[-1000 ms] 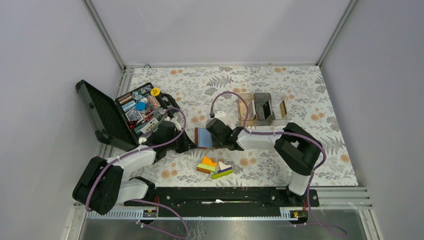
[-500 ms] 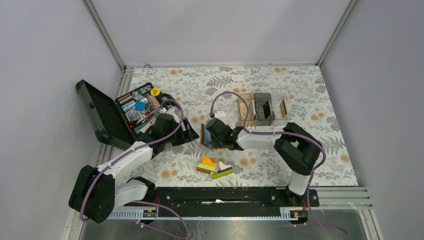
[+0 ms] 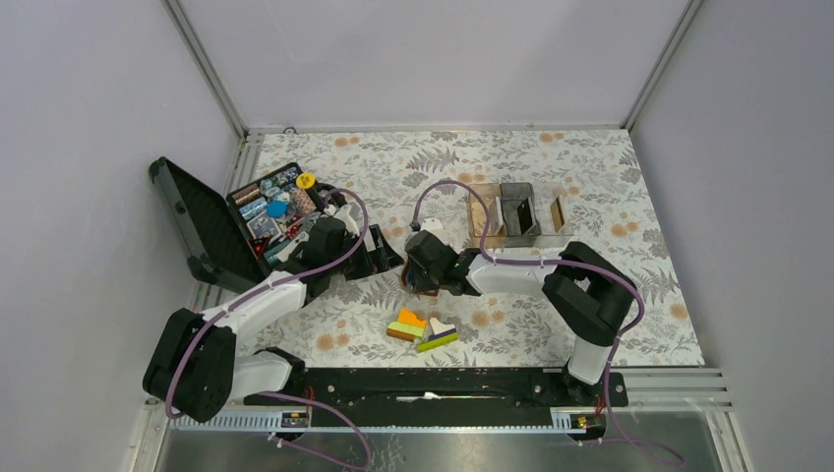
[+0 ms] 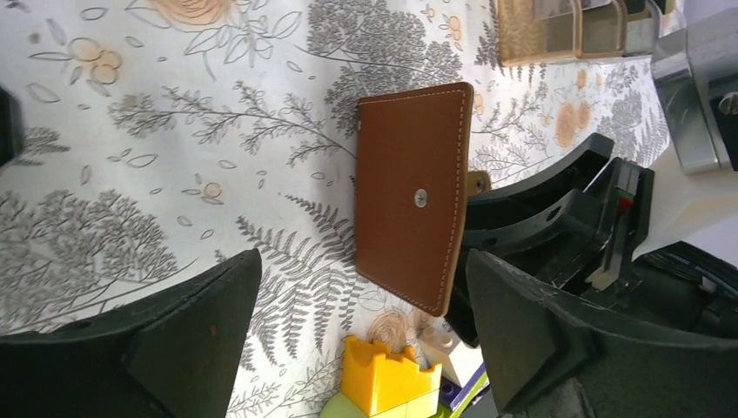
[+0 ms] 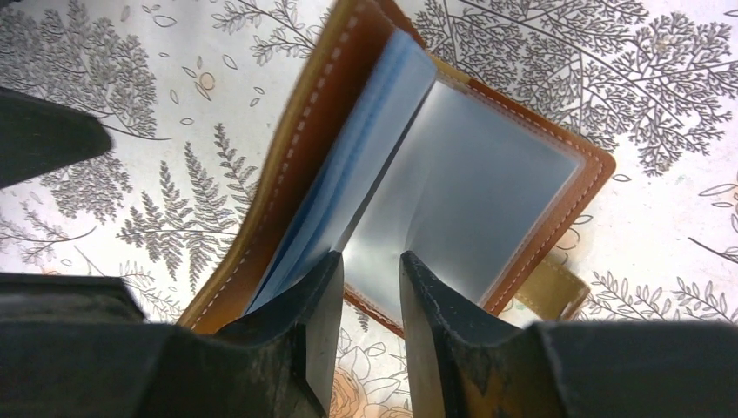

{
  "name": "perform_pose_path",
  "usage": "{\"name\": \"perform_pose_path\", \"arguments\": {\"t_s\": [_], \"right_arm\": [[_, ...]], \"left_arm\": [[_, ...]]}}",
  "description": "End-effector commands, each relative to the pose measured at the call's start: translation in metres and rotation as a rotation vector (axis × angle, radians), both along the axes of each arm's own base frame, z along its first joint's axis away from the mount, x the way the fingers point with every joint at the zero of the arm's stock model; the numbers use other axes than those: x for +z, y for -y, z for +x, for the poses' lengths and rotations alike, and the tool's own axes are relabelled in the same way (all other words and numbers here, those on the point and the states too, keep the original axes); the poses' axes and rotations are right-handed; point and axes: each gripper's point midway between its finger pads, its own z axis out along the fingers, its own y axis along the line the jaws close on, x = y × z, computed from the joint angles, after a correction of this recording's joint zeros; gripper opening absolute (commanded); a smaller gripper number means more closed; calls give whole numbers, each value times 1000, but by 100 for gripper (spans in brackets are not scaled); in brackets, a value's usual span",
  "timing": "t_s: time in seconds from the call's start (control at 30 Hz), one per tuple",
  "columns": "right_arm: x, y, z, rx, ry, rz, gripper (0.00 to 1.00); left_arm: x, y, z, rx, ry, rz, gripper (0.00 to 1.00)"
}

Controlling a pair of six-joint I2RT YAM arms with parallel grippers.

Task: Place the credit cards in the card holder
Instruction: Open the card holder at the center of the board.

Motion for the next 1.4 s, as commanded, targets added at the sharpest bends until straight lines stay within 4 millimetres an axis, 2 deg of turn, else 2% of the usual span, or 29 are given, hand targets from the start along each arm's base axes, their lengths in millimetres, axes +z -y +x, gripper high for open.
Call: {"name": "perform_pose_path", "arguments": {"t_s": [0.0, 0.13, 0.3, 0.47, 0.57, 0.73, 1.07, 1.37], "right_arm": [[18, -11, 7, -2, 35, 78, 38], [18, -9, 9, -11, 36, 86, 41], [20, -6, 13, -30, 42, 111, 43], [25, -4, 18, -62, 55, 178, 44], [29, -2, 24, -84, 55, 239, 44], [34, -7, 31, -70, 45, 312, 43], [38, -17, 41, -58, 34, 389, 42], [40, -33, 43, 4, 14, 455, 42]], "left_arm": [[16, 20, 10, -57, 69, -104, 92], [12, 25, 10, -72, 56, -128, 91], [3, 24, 8, -77, 31, -113, 83], [1, 22, 5, -75, 33, -110, 80], [5, 19, 4, -64, 59, -106, 80], [12, 17, 4, -62, 102, -111, 87], [23, 26, 6, -126, 147, -135, 91], [8, 21, 10, -112, 112, -72, 85]]}}
